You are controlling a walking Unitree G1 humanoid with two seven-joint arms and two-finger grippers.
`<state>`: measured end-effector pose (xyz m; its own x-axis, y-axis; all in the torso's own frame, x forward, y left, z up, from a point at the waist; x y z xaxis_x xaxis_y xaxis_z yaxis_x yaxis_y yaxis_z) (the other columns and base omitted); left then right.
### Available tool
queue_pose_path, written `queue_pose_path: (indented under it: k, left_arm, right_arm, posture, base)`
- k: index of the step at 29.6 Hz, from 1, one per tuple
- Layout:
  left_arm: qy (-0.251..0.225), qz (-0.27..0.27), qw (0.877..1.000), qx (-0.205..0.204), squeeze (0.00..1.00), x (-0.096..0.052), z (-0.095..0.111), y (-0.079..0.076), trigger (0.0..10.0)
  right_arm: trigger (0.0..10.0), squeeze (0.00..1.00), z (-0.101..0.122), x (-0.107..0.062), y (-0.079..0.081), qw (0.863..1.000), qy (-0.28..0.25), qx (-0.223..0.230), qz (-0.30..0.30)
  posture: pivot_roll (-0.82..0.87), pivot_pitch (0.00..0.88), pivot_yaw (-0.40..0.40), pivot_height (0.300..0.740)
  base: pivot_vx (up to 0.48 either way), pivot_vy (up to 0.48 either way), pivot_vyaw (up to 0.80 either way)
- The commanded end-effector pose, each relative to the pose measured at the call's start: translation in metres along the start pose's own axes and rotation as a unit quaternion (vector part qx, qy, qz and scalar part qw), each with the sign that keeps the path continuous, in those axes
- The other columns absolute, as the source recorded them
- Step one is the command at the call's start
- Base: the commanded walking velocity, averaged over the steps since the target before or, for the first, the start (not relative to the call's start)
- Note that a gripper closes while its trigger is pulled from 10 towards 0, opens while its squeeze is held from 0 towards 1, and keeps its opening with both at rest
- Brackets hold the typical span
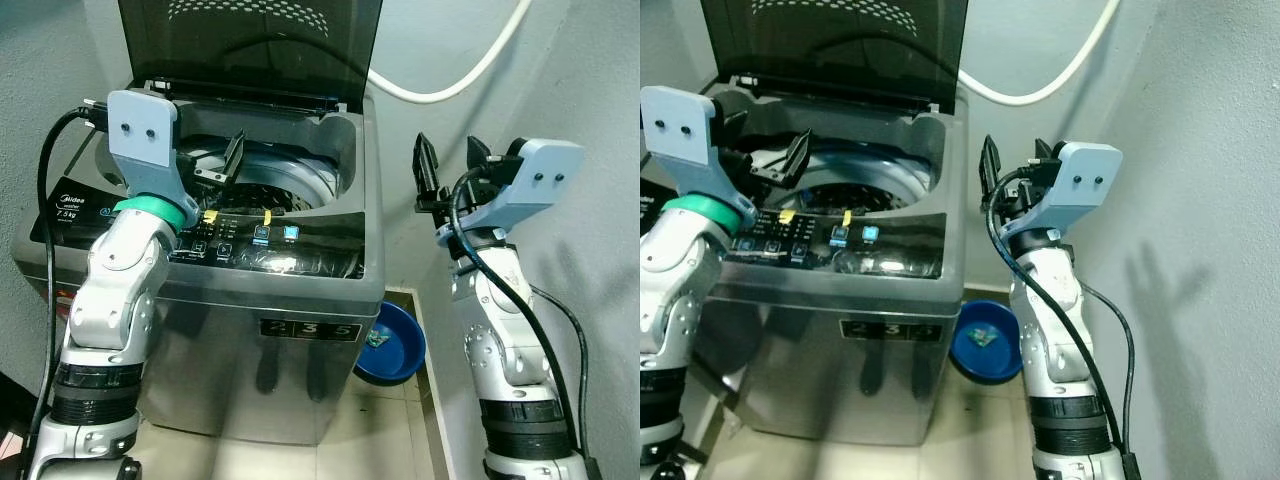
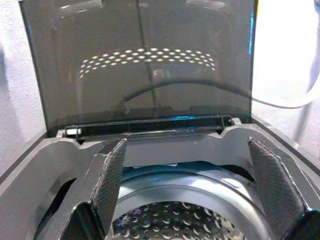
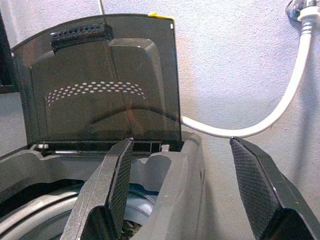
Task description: Clothes washing
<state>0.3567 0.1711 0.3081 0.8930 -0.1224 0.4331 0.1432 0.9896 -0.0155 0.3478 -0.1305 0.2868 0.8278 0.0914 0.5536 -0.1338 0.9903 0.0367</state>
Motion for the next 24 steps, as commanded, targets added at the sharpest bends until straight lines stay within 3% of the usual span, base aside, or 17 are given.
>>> queue_pose_path:
  k: [1,19,24]
  left_arm:
    - [0.001,0.014,1.0,-0.002,0.0,0.001,-0.0027,0.0021,10.0]
    - [-0.011,0.032,0.999,0.005,0.0,0.0019,-0.0038,0.0033,10.0]
    - [-0.01,0.032,0.999,0.008,0.0,0.0019,-0.0051,0.0034,10.0]
  right_arm:
    - [10.0,0.0,-0.0013,-0.0024,0.001,1.0,0.004,0.005,0.004]
    - [10.0,0.0,0.0004,0.0032,0.0083,1.0,0.001,0.0,0.015]
    - [10.0,0.0,-0.0021,0.003,0.0098,1.0,0.007,-0.01,0.02]
  posture:
    - [0.04,0.035,-0.018,0.74]
    - [0.05,0.022,-0.029,0.74]
    - [0.05,0.019,-0.032,0.74]
  base:
    - [0.0,0.0,0.0]
    - [0.0,0.0,0.0]
    - [-0.302,0.0,0.0]
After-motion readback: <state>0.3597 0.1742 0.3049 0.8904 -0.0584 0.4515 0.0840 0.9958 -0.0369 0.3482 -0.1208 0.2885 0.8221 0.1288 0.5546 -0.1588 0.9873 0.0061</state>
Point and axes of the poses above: a point about 5 cm out from each wrist's last joint towards the gripper, its own x axis pointing out of the wrist towards the gripper, its own z axis along the axis of the wrist's last joint, y = z × x, the point moved 3 cm from there along x, pointing out of the wrist towards the gripper, and after that the axes turned 7 degrees about -x, right-handed, at the moved point
